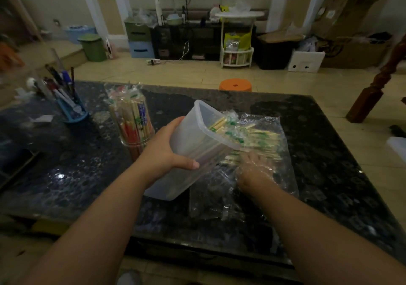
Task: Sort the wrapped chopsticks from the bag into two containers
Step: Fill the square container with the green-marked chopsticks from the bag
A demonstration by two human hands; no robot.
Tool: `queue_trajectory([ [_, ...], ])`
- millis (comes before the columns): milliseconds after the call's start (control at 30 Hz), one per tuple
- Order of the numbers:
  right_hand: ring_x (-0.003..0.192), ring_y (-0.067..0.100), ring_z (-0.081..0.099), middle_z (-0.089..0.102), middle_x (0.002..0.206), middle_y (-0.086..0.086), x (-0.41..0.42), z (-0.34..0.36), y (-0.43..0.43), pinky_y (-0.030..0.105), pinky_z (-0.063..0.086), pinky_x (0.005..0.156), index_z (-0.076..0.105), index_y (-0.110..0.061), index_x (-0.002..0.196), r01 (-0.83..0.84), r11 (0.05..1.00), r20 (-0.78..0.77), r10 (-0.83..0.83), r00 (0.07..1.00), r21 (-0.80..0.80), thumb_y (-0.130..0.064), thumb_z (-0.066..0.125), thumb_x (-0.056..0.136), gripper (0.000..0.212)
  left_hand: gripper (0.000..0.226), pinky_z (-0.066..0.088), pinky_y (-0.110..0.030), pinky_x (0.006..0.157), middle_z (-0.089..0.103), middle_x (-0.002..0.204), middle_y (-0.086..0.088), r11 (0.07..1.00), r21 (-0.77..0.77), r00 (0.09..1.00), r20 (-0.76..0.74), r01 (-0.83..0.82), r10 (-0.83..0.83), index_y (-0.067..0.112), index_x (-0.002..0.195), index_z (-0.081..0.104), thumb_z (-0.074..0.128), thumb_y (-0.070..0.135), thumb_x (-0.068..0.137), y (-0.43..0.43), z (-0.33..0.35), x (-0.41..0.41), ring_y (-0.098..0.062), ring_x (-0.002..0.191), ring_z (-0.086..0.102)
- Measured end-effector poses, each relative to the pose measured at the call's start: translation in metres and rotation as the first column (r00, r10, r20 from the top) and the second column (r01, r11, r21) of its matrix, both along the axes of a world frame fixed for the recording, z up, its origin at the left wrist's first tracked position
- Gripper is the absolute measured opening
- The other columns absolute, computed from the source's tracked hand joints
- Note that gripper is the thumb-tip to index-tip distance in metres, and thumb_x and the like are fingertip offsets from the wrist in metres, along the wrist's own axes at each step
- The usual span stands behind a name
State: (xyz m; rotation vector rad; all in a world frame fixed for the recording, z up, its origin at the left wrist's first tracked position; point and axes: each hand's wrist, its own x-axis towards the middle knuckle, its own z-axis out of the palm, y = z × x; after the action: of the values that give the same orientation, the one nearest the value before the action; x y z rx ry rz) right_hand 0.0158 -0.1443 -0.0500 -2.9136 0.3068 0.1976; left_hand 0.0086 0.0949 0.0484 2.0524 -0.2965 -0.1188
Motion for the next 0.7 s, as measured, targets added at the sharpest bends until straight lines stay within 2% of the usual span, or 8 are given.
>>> queue_trajectory([
  [67, 0.145, 0.035, 0.019, 0.023, 0.159, 0.007, -0.001, 0.0, 0.001, 0.051, 0.009, 0.119, 0.032, -0.023, 0.148, 0.018, 1.0, 0.018, -0.018, 1.0, 0.01, -0.021, 0.049, 0.094, 0.057, 0.123, 0.044, -0.041, 0.094, 0.046, 0.139, 0.013, 1.0, 0.01, 1.0, -0.006, -0.003, 0.003, 0.042, 0.148, 0.036, 0.085, 0.048, 0.035, 0.0, 0.0, 0.001, -0.012, 0.12, 0.048],
  [200, 0.134, 0.03, 0.033, 0.04, 0.146, 0.005, -0.004, 0.004, 0.002, 0.046, 0.024, 0.112, 0.047, -0.025, 0.134, -0.011, 1.0, 0.07, 0.013, 0.997, -0.027, -0.02, 0.049, 0.095, 0.04, 0.123, 0.044, -0.042, 0.096, 0.045, 0.14, 0.012, 1.0, 0.02, 1.0, -0.007, -0.003, 0.003, 0.043, 0.148, 0.035, 0.085, 0.048, 0.036, 0.001, -0.001, 0.001, -0.014, 0.122, 0.048],
  [367, 0.124, 0.029, 0.044, 0.049, 0.136, 0.004, -0.005, 0.009, 0.005, 0.042, 0.04, 0.103, 0.055, -0.025, 0.125, -0.041, 0.999, 0.053, 0.042, 0.998, -0.018, -0.021, 0.054, 0.093, 0.032, 0.124, 0.044, -0.044, 0.098, 0.044, 0.141, 0.011, 1.0, 0.022, 1.0, -0.015, 0.0, 0.0, 0.044, 0.148, 0.034, 0.085, 0.049, 0.035, 0.001, 0.0, 0.0, -0.014, 0.123, 0.047],
  [467, 0.12, 0.027, 0.051, 0.05, 0.133, 0.003, -0.013, 0.012, 0.006, 0.039, 0.043, 0.098, 0.06, -0.024, 0.123, -0.019, 0.997, 0.071, 0.024, 0.997, -0.071, -0.022, 0.052, 0.095, 0.028, 0.12, 0.044, -0.038, 0.091, 0.045, 0.138, 0.015, 1.0, 0.003, 1.0, -0.002, 0.015, -0.015, 0.045, 0.146, 0.036, 0.087, 0.044, 0.038, 0.0, -0.001, -0.001, -0.009, 0.12, 0.048],
  [533, 0.119, 0.029, 0.053, 0.051, 0.132, 0.003, -0.023, 0.012, 0.006, 0.04, 0.045, 0.095, 0.06, -0.024, 0.123, 0.002, 1.0, 0.1, 0.001, 0.995, -0.03, -0.025, 0.049, 0.097, 0.029, 0.116, 0.044, -0.035, 0.088, 0.045, 0.137, 0.015, 1.0, 0.001, 1.0, 0.0, 0.016, -0.016, 0.045, 0.146, 0.036, 0.088, 0.036, 0.043, 0.0, -0.001, -0.001, -0.007, 0.117, 0.048],
  [600, 0.121, 0.029, 0.051, 0.05, 0.134, 0.006, -0.037, 0.009, 0.007, 0.04, 0.042, 0.097, 0.054, -0.021, 0.131, -0.077, 0.996, 0.123, 0.081, 0.989, -0.032, -0.023, 0.047, 0.098, 0.034, 0.117, 0.044, -0.041, 0.095, 0.045, 0.139, 0.013, 1.0, 0.009, 1.0, -0.011, 0.009, -0.009, 0.045, 0.147, 0.035, 0.089, 0.035, 0.044, 0.0, -0.001, -0.001, -0.012, 0.121, 0.048],
  [700, 0.12, 0.027, 0.049, 0.051, 0.132, 0.007, -0.055, 0.005, 0.009, 0.038, 0.039, 0.098, 0.046, -0.018, 0.137, -0.188, 0.96, 0.17, 0.225, 0.96, -0.208, -0.017, 0.045, 0.097, 0.04, 0.123, 0.043, -0.05, 0.105, 0.043, 0.143, 0.011, 1.0, 0.019, 1.0, -0.03, 0.0, 0.0, 0.048, 0.147, 0.034, 0.089, 0.044, 0.037, 0.0, -0.001, -0.003, -0.017, 0.126, 0.046],
])
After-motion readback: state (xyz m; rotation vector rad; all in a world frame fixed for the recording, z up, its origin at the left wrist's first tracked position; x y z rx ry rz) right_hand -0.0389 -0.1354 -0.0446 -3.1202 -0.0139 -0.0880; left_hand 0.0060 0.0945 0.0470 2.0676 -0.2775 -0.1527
